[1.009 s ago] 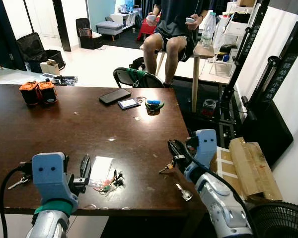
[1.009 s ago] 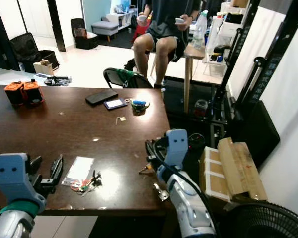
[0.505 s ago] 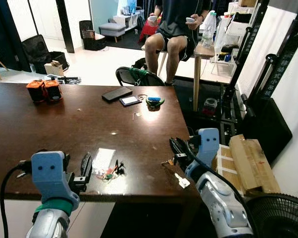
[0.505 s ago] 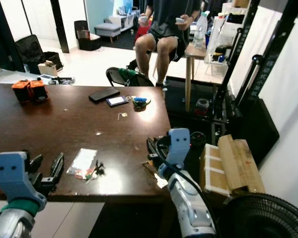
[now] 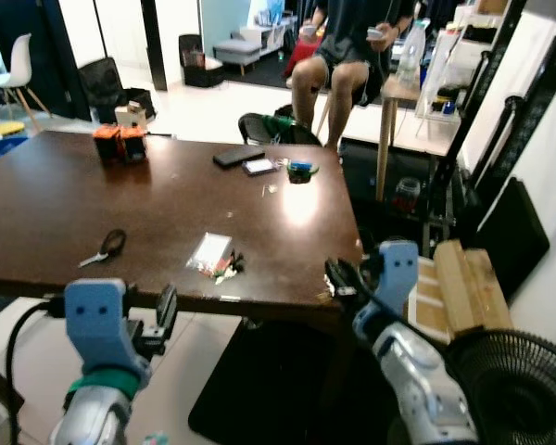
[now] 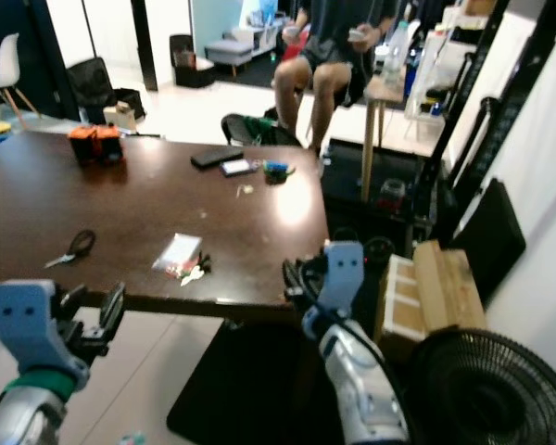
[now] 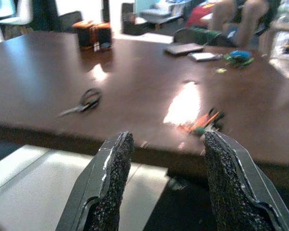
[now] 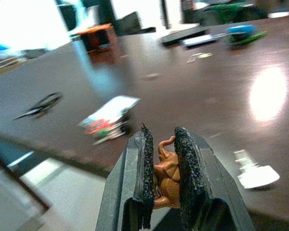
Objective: Hang keys on a hook
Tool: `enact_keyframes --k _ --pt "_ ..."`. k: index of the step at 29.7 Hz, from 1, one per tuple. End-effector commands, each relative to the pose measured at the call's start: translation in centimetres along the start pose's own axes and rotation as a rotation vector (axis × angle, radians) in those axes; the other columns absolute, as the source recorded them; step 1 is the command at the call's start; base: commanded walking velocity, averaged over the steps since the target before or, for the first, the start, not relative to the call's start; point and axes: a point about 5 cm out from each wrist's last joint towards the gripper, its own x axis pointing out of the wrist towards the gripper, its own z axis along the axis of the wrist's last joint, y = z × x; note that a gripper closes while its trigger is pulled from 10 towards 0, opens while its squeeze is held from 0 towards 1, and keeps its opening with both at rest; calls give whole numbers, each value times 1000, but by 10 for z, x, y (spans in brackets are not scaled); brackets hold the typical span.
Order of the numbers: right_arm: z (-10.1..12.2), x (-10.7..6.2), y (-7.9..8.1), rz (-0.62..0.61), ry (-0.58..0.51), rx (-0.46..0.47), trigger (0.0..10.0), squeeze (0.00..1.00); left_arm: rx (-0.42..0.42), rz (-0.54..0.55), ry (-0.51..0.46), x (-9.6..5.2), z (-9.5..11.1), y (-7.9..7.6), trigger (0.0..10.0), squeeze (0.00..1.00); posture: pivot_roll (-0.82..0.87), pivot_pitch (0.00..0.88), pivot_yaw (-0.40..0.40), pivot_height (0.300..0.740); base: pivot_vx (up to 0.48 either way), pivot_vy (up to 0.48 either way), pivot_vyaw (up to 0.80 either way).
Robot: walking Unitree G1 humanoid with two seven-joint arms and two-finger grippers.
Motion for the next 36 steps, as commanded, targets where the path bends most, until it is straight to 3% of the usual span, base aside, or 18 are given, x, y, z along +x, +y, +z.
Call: enact_keyframes --k 1,36 --pt "0 -1 -2 -7 -2 1 10000 0 -6 -2 15 -1 -3 -1 10000 0 -120 0 83 740 -322 0 0" --pt "-3 0 3 2 7 -26 10000 0 12 5 20 -1 -3 0 10000 0 -113 17 84 740 -17 0 0"
